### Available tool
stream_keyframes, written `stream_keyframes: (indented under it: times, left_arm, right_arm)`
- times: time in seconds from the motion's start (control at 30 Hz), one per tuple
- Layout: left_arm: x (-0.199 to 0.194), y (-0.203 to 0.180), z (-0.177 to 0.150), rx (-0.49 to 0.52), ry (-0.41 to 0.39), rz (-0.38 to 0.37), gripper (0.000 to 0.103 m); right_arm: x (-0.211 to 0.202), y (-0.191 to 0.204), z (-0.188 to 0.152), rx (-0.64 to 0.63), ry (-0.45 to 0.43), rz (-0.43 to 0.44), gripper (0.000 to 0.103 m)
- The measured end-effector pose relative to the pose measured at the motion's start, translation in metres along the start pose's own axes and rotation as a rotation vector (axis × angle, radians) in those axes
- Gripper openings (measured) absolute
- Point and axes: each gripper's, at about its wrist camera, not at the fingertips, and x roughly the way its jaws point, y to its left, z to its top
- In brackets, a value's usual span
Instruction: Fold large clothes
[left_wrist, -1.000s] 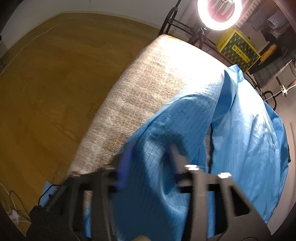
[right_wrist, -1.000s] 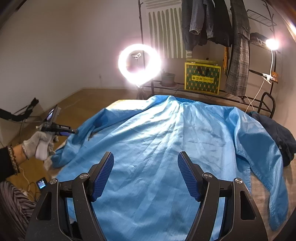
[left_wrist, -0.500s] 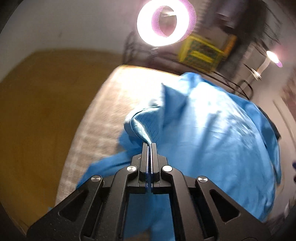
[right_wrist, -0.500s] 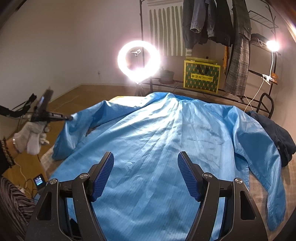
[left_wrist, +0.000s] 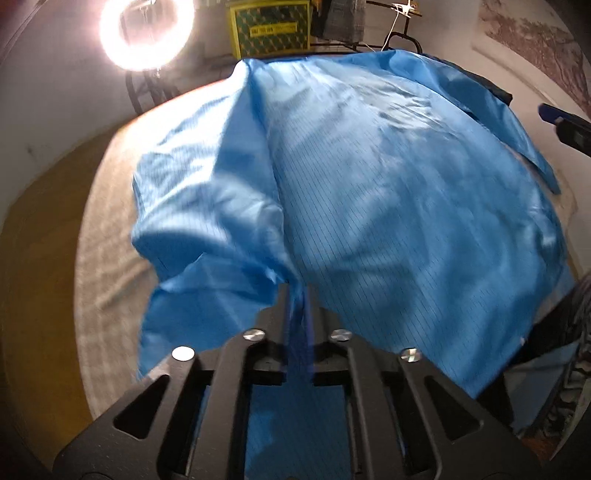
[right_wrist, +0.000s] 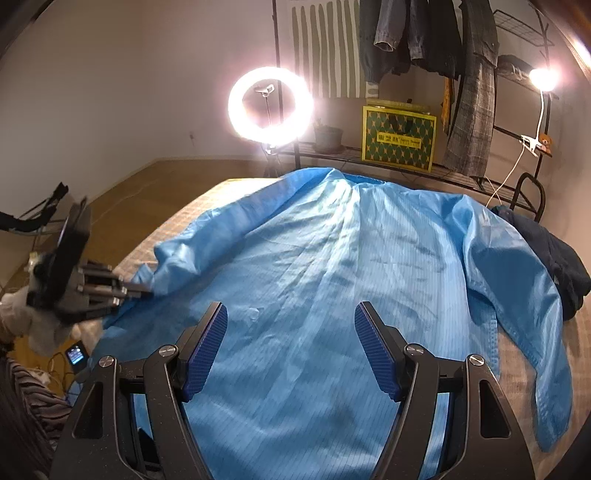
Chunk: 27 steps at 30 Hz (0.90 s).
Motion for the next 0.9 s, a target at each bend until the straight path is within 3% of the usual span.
stream_keyframes:
  times: [0.07, 0.13, 0.2, 0.33, 0.43, 0.57, 0.7, 0.73, 0.83, 0.9]
  left_arm:
    - [-0.015, 0.004, -0.006, -0.052, -0.022, -0.044, 0.035]
    - [-0.041, 0.017, -0.016, -0.120, -0.085, -0.083, 0.040]
    - [-0.060, 0.034, -0.022, -0.200, -0.141, -0.078, 0.052]
    - [-0.069, 0.076, -0.027, -0.340, -0.180, -0.013, 0.056]
    - [-0.043, 0.100, -0.026, -0.370, -0.112, -0.015, 0.062]
    - [-0.003, 0.133, -0.035, -0.469, -0.004, 0.062, 0.062]
    - [0.019, 0.151, -0.045, -0.507, 0.055, 0.123, 0.062]
    - [0.023, 0.153, -0.048, -0.516, 0.063, 0.106, 0.057]
    - [0.035, 0.152, -0.055, -0.491, 0.101, 0.071, 0.012]
    - [0.036, 0.145, -0.054, -0.453, 0.098, 0.078, 0.005]
  right_arm:
    - [-0.002, 0.000, 0.000, -0.005, -0.003, -0.002, 0.071]
    - [-0.003, 0.001, -0.001, -0.005, -0.003, -0.001, 0.071]
    - [-0.003, 0.001, -0.002, -0.001, 0.000, 0.003, 0.071]
    - [-0.002, 0.002, -0.002, 0.008, 0.007, 0.017, 0.071]
    - [0.001, 0.008, -0.003, -0.005, 0.009, 0.022, 0.071]
    - [0.005, 0.015, -0.006, -0.021, 0.019, 0.023, 0.071]
    - [0.006, 0.019, -0.009, -0.032, 0.025, 0.027, 0.071]
    - [0.007, 0.020, -0.009, -0.036, 0.026, 0.028, 0.071]
    - [0.009, 0.020, -0.010, -0.037, 0.032, 0.025, 0.071]
    - [0.011, 0.020, -0.010, -0.031, 0.038, 0.022, 0.071]
